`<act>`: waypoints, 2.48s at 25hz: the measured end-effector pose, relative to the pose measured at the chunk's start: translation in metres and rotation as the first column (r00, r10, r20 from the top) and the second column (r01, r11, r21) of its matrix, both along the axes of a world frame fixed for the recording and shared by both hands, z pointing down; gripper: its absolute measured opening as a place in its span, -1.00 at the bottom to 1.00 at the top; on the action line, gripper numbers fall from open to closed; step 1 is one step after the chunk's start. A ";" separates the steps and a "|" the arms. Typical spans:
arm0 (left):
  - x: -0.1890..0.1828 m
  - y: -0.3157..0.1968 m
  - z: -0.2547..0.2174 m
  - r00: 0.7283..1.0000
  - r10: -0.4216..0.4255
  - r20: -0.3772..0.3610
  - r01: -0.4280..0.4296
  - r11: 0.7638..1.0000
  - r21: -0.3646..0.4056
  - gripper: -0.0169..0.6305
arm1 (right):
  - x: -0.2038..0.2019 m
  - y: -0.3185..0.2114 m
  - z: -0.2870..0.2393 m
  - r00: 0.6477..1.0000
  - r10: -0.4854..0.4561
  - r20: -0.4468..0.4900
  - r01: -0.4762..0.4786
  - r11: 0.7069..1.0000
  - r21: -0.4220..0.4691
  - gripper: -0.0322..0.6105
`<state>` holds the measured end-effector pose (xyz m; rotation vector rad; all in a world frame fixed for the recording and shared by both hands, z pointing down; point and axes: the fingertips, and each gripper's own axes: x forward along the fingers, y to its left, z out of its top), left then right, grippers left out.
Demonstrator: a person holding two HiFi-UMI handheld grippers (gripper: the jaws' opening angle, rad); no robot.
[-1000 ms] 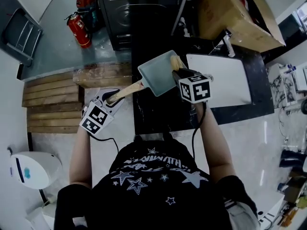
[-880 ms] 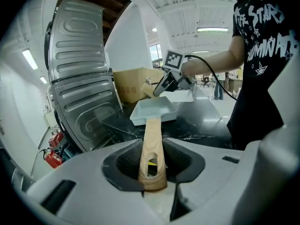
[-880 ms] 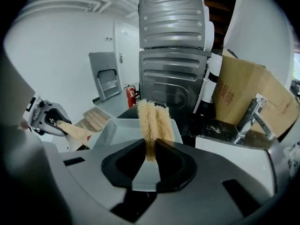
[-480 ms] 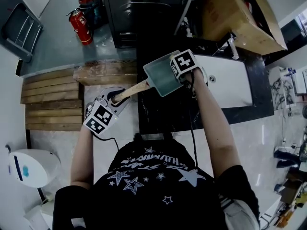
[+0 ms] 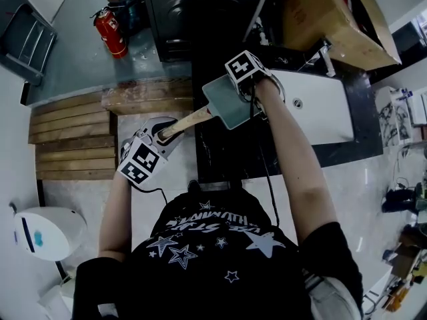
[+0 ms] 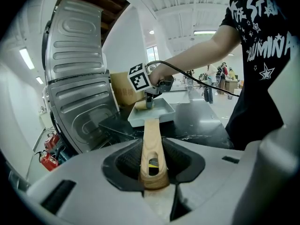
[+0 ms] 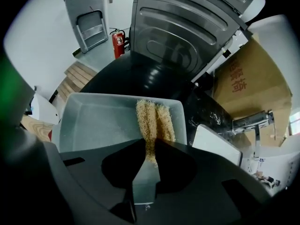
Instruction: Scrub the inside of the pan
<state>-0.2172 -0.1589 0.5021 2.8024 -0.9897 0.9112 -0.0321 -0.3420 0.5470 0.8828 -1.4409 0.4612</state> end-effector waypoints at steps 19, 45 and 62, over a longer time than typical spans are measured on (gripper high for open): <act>0.002 0.000 0.005 1.000 0.026 -0.015 -0.026 1.000 -0.003 -0.53 | -0.008 0.009 0.004 0.991 -0.103 -0.089 0.102 0.995 -0.022 -0.71; -0.002 0.000 -0.001 1.000 -0.002 0.010 0.003 1.000 -0.009 -0.53 | -0.099 0.082 -0.005 0.932 -0.106 0.347 0.181 0.965 -0.192 -0.71; -0.002 0.000 -0.002 1.000 -0.002 0.005 0.002 1.000 -0.015 -0.53 | 0.004 0.039 -0.016 0.978 0.034 0.207 -0.007 0.992 -0.128 -0.70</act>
